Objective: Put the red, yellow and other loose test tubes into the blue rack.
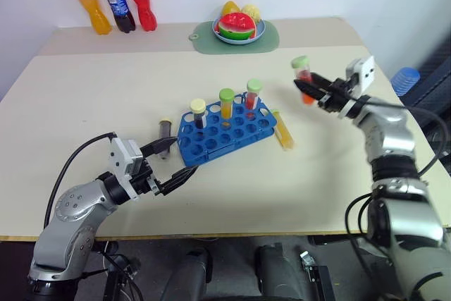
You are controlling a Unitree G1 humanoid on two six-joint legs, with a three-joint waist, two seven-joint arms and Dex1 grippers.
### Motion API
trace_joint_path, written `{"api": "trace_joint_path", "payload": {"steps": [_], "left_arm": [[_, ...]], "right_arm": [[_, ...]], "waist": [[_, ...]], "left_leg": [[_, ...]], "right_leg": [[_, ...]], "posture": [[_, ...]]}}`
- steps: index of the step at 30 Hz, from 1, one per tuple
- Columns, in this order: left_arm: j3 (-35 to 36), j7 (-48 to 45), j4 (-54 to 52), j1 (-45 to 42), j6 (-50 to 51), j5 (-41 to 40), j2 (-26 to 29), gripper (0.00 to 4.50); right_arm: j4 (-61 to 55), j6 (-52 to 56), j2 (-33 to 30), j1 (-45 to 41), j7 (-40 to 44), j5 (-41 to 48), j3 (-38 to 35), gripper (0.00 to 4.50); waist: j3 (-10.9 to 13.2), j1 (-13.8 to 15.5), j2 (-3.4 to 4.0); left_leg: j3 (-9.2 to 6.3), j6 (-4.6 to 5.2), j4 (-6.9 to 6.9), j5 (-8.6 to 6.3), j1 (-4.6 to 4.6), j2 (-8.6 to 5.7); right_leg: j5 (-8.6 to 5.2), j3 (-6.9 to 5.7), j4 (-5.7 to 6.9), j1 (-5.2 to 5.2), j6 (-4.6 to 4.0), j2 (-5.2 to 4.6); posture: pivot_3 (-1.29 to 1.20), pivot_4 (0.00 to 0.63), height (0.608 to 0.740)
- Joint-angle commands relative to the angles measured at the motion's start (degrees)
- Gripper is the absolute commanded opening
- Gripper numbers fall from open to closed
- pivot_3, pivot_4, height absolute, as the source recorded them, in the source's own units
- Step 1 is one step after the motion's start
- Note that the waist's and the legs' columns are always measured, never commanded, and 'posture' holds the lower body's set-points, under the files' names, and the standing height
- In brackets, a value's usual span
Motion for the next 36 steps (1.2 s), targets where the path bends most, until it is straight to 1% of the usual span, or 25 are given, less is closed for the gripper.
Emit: {"api": "trace_joint_path", "payload": {"steps": [1,6,10,16,19,23,27,32,34,35,36], "left_arm": [[0.08,-0.65,0.29,-1.08,-1.17,0.02,-0.13,4.5],[-0.33,-0.04,0.45,-2.18,-1.12,0.01,-1.12,4.5],[-0.22,0.18,0.33,-1.68,-1.52,0.43,-1.65,4.5],[0.4,0.24,0.05,-0.88,-2.12,0.52,-1.81,4.5],[0.41,0.97,-0.41,-1.09,-1.86,0.89,-1.68,4.5],[-0.84,4.02,-3.96,-2.13,0.84,0.76,-1.9,4.5],[-2.31,7.51,-7.83,-2.91,3.88,0.63,-2.25,4.5],[-4.15,12.45,-12.91,-4.7,8.75,-0.22,-2.83,4.5],[-4.84,14.79,-15.75,-5.34,11.22,-0.93,-3.05,4.5],[-5.21,16.02,-17.31,-5.63,12.54,-1.27,-3.16,4.5],[-5.61,17.37,-18.97,-5.99,13.97,-1.67,-3.28,4.5]], "right_arm": [[-9.37,-2.38,5.38,3.61,-0.85,5.71,-1.21,0.77],[-11.92,-5.37,12.64,6.71,-2.86,9.06,-1.71,0.77],[-11.77,-7.55,15.33,8.72,-2.6,8.51,0.13,0.77],[-3.79,-14.15,16.78,8.64,-3.24,3.95,2.44,0.77],[3.28,-18.13,17.03,7.1,-4.63,1.79,2.26,0.77],[10.91,-22.37,16.92,4.78,-5.08,0.3,2.23,0.77],[14.87,-25.1,17.51,3.27,-5.04,-0.25,2.39,0.77],[16.33,-26.7,18.7,3.53,-4.17,0.17,2.73,0.77],[15.73,-27.39,19.0,3.91,-4.08,0.46,2.62,1.8],[15.19,-27.88,18.99,4.13,-4.02,0.31,2.77,2.19],[14.61,-28.74,18.8,4.33,-4.32,-0.35,3.07,2.73]], "waist": [[0.0,0.04,0.0],[0.01,0.31,0.01],[-0.01,0.32,0.0],[-0.01,0.12,0.01],[-0.03,0.09,0.01],[-0.07,0.1,-0.01],[-0.13,0.13,0.0],[-0.17,0.02,0.0],[-0.18,-0.12,0.0],[-0.18,-0.15,0.0],[-0.17,-0.13,0.0]], "left_leg": [[-0.01,0.0,0.01,0.0,0.0,0.01],[-0.05,-0.02,0.05,0.01,0.0,0.02],[-0.06,-0.05,0.04,0.03,0.01,0.02],[-0.04,-0.05,0.0,0.03,0.03,0.03],[-0.03,-0.06,0.0,0.03,0.03,0.03],[-0.03,-0.08,0.01,0.04,0.08,0.04],[-0.03,-0.08,0.04,0.04,0.11,0.03],[-0.04,-0.1,0.02,0.06,0.15,0.05],[-0.04,-0.11,0.02,0.06,0.16,0.05],[-0.04,-0.11,0.01,0.06,0.16,0.05],[-0.04,-0.11,0.01,0.06,0.16,0.05]], "right_leg": [[0.01,0.02,0.0,-0.01,-0.02,0.02],[0.04,0.06,0.01,-0.02,-0.04,0.02],[0.04,0.06,0.0,-0.01,-0.05,0.02],[0.06,0.06,0.02,-0.05,-0.08,0.12],[0.06,0.06,0.02,-0.04,-0.08,0.12],[0.07,0.06,0.02,0.0,-0.1,0.14],[0.07,0.06,0.01,0.07,-0.1,0.14],[0.08,0.07,0.04,0.09,-0.11,0.18],[0.08,0.07,0.05,0.09,-0.11,0.19],[0.08,0.07,0.05,0.09,-0.11,0.19],[0.08,0.07,0.05,0.08,-0.12,0.19]], "posture": [[0.0,0.15,0.74],[0.0,0.15,0.74],[0.0,0.15,0.74],[0.0,0.15,0.74],[0.0,0.15,0.74],[0.0,0.15,0.74],[0.0,0.15,0.74],[0.0,0.15,0.74],[0.0,0.15,0.74],[0.0,0.15,0.74],[0.0,0.15,0.74]]}}
